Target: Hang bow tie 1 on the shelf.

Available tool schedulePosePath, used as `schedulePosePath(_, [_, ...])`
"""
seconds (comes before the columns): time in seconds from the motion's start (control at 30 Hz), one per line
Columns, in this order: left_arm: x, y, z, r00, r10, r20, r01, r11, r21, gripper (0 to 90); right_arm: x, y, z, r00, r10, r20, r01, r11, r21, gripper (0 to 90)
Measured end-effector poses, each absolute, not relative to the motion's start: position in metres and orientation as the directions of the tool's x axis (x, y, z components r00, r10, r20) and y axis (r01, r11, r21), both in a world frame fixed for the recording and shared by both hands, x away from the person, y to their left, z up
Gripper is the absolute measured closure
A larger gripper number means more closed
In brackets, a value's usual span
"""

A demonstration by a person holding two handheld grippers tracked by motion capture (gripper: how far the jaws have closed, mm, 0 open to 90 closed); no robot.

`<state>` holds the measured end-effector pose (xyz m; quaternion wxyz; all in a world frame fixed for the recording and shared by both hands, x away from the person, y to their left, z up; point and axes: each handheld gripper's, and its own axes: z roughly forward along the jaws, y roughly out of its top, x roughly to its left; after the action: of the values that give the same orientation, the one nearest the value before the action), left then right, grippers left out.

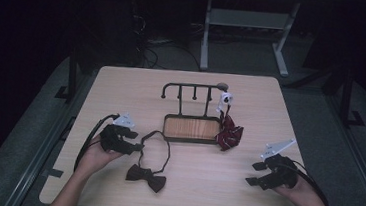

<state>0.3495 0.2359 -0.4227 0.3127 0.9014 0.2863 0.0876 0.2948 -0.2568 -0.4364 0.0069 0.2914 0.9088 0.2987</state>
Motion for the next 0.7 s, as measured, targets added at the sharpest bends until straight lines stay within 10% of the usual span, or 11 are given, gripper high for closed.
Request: schedulePosePath(0.7, [0.382, 0.215, -0.431, 0.806, 0.592, -0.019, 0.519, -0.691, 0.504, 59.2, 0.291, -0.259, -0.433, -0.831, 0.533, 0.158, 0.520, 0.645, 0.560, 35.2])
